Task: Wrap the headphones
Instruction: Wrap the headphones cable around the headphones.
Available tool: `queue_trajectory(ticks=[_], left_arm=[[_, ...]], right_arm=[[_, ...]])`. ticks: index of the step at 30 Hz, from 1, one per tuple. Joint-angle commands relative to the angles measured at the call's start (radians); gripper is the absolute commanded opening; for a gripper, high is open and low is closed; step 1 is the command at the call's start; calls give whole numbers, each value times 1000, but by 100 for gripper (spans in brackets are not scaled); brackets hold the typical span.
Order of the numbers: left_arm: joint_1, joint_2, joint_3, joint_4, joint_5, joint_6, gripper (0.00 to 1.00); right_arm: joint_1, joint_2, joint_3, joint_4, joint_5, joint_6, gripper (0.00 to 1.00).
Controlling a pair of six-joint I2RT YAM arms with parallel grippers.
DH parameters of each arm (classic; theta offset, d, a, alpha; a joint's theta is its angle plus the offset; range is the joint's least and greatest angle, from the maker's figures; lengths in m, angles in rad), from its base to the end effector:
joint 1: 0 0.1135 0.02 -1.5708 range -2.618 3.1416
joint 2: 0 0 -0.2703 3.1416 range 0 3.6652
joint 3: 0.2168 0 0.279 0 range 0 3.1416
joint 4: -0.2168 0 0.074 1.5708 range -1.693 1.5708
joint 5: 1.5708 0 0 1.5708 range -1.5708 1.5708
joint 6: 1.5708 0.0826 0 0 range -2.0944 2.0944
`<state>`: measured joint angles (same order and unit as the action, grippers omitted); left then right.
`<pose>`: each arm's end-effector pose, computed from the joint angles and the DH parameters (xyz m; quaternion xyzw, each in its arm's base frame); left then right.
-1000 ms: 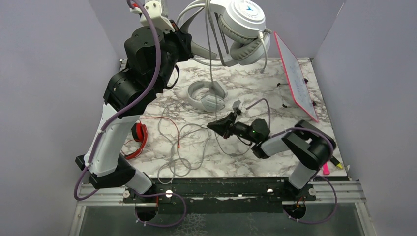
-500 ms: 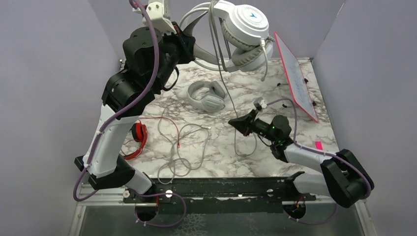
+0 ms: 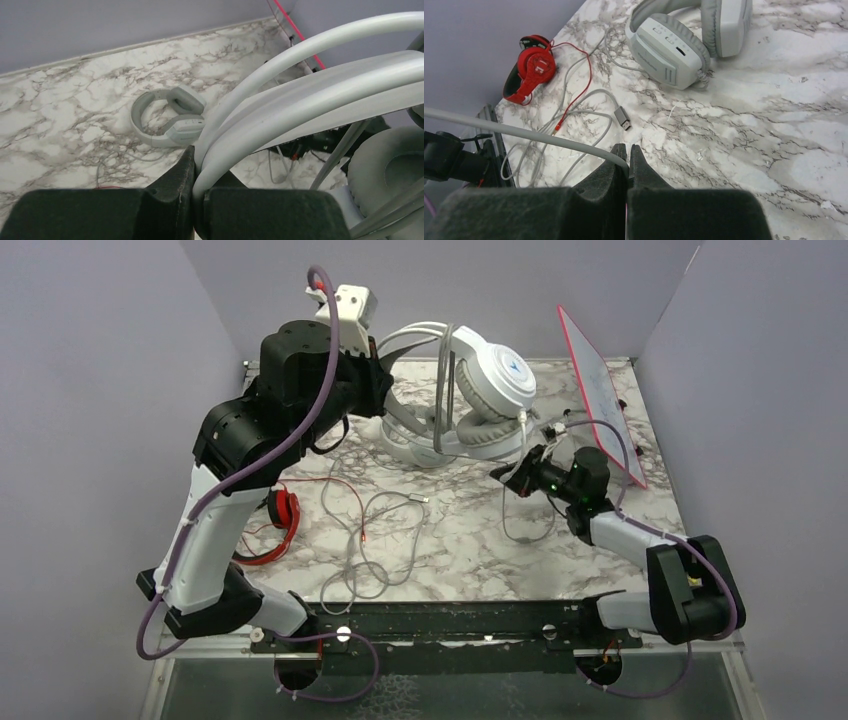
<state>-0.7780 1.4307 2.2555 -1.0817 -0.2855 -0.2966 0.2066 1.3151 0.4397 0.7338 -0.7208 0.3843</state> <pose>0.2096 -0.1739 0.5830 0.1025 0.7819 -0.2126 0.5770 0.2893 0.1163 0.1851 -0.1675 0.7245 0.4334 0.5091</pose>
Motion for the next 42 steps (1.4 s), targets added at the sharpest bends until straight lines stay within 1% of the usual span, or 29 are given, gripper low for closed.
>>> queue_trajectory(ticks=[1,4,8,9,11,14,17,21,27,33,37,40,42], left_arm=[[1,-93,-55,24,203,51,0],[0,-122,-164,17,319,94,0],[-3,-161,-344,13,445,149,0],[-15,-165,-382,13,458,164,0],[-56,-154,-437,-11,421,182,0],[-164,-106,-471,-56,299,184,0],[-219,-71,-524,-105,187,185,0],[-235,-75,-611,-111,107,179,0],[-270,-42,-737,-111,3,147,0],[-276,-23,-825,-104,-72,109,0],[-276,14,-860,-104,-125,93,0],[-276,37,-851,-100,-144,89,0],[-276,56,-838,-100,-193,80,0]], right_arm=[[-27,10,77,-215,47,-40,0],[-27,41,155,-272,31,-86,0],[-27,81,291,-407,54,-137,0],[-27,96,335,-456,69,-151,0],[-27,129,415,-538,106,-160,0],[-27,163,509,-629,143,-182,0],[-29,147,562,-669,186,-203,0],[-52,130,640,-746,246,-232,0],[-67,134,775,-886,226,-264,0],[-67,78,881,-1029,269,-321,0],[-67,44,929,-1107,238,-331,0],[-67,30,950,-1152,180,-338,0],[-66,24,951,-1171,136,-328,0]])
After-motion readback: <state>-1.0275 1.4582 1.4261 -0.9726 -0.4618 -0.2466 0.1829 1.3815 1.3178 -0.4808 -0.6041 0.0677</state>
